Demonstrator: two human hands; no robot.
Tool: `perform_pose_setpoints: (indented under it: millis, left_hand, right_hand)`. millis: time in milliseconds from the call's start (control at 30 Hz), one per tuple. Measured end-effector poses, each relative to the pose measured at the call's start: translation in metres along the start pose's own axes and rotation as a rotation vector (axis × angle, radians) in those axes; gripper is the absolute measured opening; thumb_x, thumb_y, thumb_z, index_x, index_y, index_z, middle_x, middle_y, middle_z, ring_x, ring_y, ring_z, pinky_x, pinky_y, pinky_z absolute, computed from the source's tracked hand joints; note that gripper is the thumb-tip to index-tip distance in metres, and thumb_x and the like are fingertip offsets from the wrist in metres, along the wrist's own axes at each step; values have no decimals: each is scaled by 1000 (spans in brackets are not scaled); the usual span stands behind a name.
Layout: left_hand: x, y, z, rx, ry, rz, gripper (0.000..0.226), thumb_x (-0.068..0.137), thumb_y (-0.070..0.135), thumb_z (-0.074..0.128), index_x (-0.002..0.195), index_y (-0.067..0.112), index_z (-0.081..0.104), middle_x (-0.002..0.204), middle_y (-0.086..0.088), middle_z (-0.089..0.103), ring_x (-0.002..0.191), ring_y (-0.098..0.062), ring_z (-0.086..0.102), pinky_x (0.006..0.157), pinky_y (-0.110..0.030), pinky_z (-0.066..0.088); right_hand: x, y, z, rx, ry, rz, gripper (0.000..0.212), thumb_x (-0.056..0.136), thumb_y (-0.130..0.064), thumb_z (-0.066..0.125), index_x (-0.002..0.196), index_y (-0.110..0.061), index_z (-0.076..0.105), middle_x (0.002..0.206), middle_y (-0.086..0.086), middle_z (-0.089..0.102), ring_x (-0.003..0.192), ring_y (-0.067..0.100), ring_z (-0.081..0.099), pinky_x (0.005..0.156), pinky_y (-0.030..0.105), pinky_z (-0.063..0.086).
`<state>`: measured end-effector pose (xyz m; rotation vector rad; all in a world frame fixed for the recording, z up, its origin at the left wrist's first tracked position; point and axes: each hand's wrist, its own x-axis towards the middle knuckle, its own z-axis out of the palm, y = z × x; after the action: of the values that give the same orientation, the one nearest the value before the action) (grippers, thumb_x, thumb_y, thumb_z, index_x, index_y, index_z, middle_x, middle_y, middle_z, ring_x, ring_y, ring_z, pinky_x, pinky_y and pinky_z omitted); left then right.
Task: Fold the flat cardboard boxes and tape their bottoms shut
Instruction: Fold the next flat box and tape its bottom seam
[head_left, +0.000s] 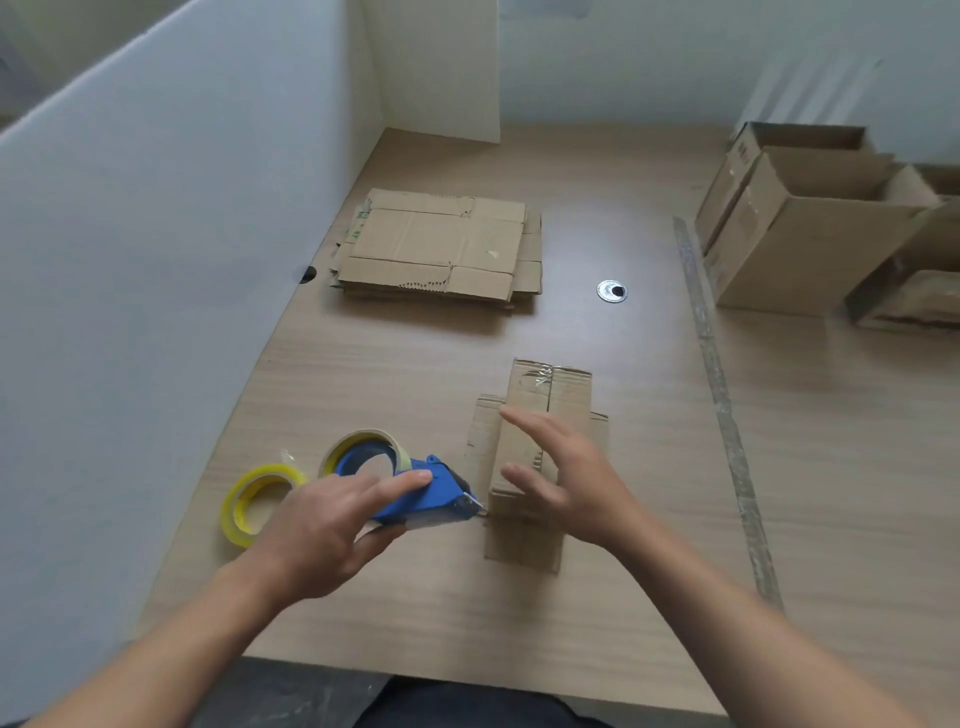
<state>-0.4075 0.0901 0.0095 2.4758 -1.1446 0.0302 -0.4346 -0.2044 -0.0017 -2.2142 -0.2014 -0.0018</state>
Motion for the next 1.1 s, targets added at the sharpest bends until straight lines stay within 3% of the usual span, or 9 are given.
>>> perform_pose_setpoints:
  millis: [133, 233, 433, 633, 700, 767, 833, 967, 1100]
  left_hand:
    - [10, 5, -6, 10, -42, 73, 47, 100, 51, 40, 146, 40, 36, 104, 3, 71, 76, -22, 68, 59, -35, 55]
    - [20, 9, -12, 14, -69, 113, 49, 100, 54, 38, 148, 44, 32, 105, 6, 71, 77, -19, 68, 57, -35, 55]
    - [38, 17, -15, -44, -275, 34, 65, 88, 56, 47, 145, 64, 17, 117, 18, 68, 80, -11, 64, 66, -26, 52]
    - [65, 17, -18, -244, -468, -88, 62, 85, 56, 54, 135, 75, 23, 127, 32, 57, 102, 0, 59, 87, -20, 47]
    - [68, 11, -25, -271, -495, -146, 61, 82, 53, 57, 129, 78, 28, 126, 45, 50, 108, 8, 54, 86, -8, 41]
    - [68, 1, -35, -321, -562, -215, 57, 77, 55, 58, 127, 74, 38, 126, 46, 49, 111, 10, 53, 90, -13, 44]
    - [69, -7, -44, -365, -617, -284, 56, 72, 56, 60, 125, 66, 48, 125, 39, 54, 112, 7, 55, 94, -22, 47]
    - [87, -6, -47, -318, -699, -313, 52, 71, 50, 62, 118, 67, 50, 113, 44, 58, 104, 13, 56, 84, -7, 43]
    - [107, -2, -43, -276, -775, -343, 52, 71, 46, 60, 119, 62, 52, 123, 27, 63, 108, 2, 59, 99, -28, 47]
  right_hand:
    - [9, -14, 6, 130, -112, 105, 52, 92, -26, 69, 140, -35, 50, 129, -10, 57, 111, 2, 53, 85, 10, 42]
    - [10, -16, 5, 215, -38, 133, 8, 92, -17, 69, 96, -24, 69, 109, 1, 67, 97, 11, 60, 76, 21, 44]
    - [-15, -2, -4, 349, 54, 259, 24, 89, -17, 72, 68, -24, 65, 104, -7, 61, 66, -9, 54, 68, 17, 41]
    - [-40, 14, -13, 407, 175, 416, 27, 89, -20, 73, 63, -21, 65, 109, -8, 58, 95, 2, 59, 84, 26, 46]
    - [-50, 21, -23, 428, 251, 458, 26, 89, -19, 73, 64, -15, 64, 106, -7, 59, 98, 6, 59, 89, 29, 45]
    - [-63, 36, -33, 477, 332, 522, 25, 90, -17, 71, 68, -6, 65, 106, -5, 58, 97, 10, 58, 91, 35, 45]
    - [-75, 47, -38, 507, 349, 589, 25, 92, -15, 68, 72, 0, 65, 108, -2, 56, 98, 14, 58, 88, 37, 48]
    - [-79, 52, -23, 512, 335, 669, 27, 95, -15, 64, 68, -12, 58, 113, 7, 59, 94, 16, 61, 74, 30, 52]
    - [-81, 57, -16, 497, 353, 701, 24, 95, -17, 65, 72, -12, 60, 112, 11, 60, 94, 19, 62, 72, 31, 54]
